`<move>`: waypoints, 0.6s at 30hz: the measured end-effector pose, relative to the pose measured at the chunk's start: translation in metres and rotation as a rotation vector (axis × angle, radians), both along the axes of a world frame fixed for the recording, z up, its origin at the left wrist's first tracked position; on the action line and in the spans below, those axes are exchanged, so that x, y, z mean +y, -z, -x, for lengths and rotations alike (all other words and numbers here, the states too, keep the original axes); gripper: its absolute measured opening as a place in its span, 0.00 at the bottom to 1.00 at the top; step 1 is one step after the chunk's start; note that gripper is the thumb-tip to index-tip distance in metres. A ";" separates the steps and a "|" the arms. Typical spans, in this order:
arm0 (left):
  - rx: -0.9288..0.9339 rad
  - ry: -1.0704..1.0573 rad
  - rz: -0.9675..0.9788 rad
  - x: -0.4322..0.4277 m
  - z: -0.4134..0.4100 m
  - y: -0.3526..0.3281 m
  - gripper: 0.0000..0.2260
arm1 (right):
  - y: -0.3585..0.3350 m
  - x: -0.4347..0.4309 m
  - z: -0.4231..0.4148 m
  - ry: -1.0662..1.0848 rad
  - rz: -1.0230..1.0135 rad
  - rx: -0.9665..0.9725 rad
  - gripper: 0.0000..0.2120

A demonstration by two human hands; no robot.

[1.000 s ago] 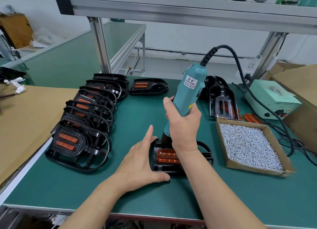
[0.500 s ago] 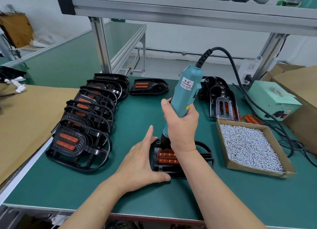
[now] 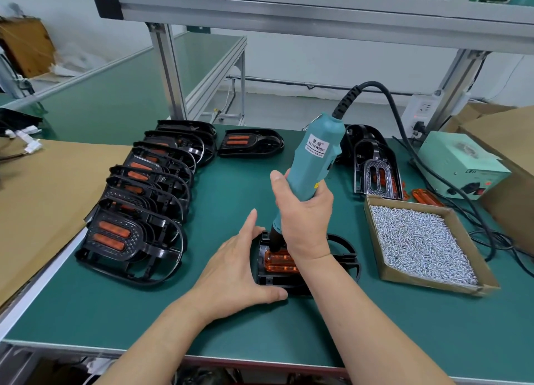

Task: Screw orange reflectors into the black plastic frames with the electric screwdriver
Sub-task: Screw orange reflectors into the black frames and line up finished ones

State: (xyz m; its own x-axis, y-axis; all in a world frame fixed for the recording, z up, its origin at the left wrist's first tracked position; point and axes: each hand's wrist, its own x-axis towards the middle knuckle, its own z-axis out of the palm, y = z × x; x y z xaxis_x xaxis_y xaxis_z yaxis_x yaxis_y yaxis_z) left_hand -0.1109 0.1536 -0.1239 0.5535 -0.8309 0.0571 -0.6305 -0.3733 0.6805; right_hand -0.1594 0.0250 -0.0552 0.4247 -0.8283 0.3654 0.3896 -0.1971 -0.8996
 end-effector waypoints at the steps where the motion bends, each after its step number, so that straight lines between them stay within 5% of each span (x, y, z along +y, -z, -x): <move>1: 0.001 0.000 -0.001 0.000 0.000 0.000 0.63 | 0.000 0.000 0.000 0.005 -0.010 0.003 0.15; 18: -0.014 -0.012 0.006 0.003 0.002 0.001 0.62 | -0.029 -0.013 0.023 0.048 -0.073 -0.172 0.07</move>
